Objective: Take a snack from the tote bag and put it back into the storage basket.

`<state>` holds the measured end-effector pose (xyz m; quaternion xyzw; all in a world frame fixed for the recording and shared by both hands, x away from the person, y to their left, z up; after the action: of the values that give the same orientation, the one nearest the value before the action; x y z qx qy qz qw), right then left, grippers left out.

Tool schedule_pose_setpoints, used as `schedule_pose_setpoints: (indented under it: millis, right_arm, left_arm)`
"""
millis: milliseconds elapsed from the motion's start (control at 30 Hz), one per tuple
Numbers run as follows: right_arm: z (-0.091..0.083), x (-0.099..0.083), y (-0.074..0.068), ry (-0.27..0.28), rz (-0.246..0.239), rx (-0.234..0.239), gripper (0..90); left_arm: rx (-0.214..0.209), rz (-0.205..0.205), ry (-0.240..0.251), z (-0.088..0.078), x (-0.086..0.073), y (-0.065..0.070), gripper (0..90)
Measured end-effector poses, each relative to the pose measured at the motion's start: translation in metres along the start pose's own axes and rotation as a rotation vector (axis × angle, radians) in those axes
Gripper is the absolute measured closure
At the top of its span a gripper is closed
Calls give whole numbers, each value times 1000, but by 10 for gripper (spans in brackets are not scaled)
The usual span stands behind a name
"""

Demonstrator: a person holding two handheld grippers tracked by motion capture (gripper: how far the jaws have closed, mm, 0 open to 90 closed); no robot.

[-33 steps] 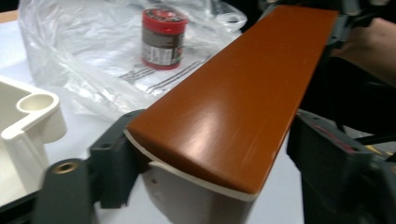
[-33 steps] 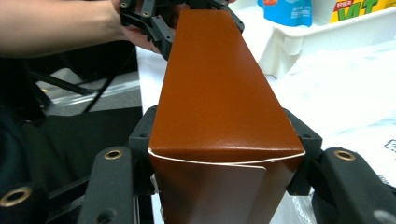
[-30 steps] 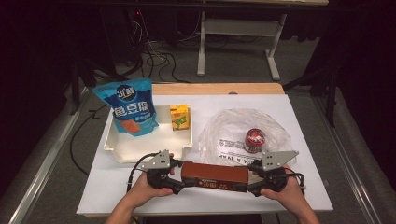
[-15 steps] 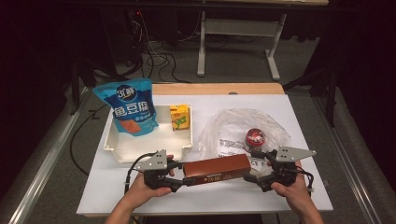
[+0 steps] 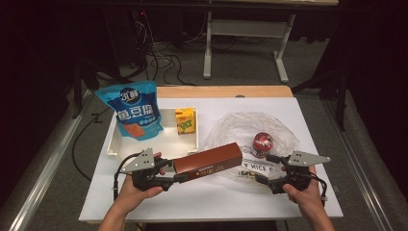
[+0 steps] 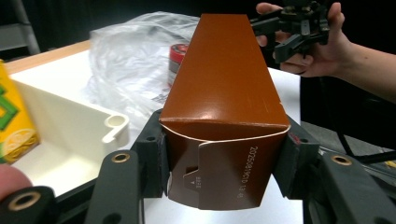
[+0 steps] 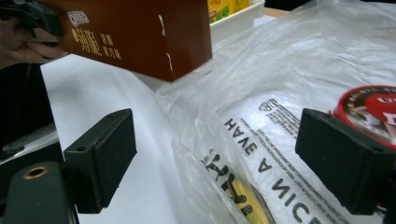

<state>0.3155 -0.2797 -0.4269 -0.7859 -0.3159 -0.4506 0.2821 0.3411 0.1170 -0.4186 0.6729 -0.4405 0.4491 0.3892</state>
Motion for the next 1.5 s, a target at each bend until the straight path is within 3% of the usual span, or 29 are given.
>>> schedule_pose_setpoints:
  millis: [367, 600, 1333, 1500]
  right_arm:
    - [-16, -23, 3, -55, 10, -80, 144]
    - [-23, -30, 6, -50, 37, -105, 152]
    - [-23, -32, 9, -50, 63, -98, 156]
    - [-23, -32, 9, -42, 60, -84, 156]
  left_arm:
    - [80, 10, 8, -20, -1, -8, 470]
    - [123, 7, 8, -29, -2, -14, 472]
    - [278, -35, 2, -56, -11, -39, 476]
    - [310, -58, 25, -62, -13, -46, 476]
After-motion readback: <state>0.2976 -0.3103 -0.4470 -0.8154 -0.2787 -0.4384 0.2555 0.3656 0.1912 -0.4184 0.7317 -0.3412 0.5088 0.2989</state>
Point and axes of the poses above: each handheld gripper's, and its own axes: z roughly forward along the jaws, x roughly out of its top, y roughly to its right, the point moved 3 cm from there along z, roughly forward along the jaws
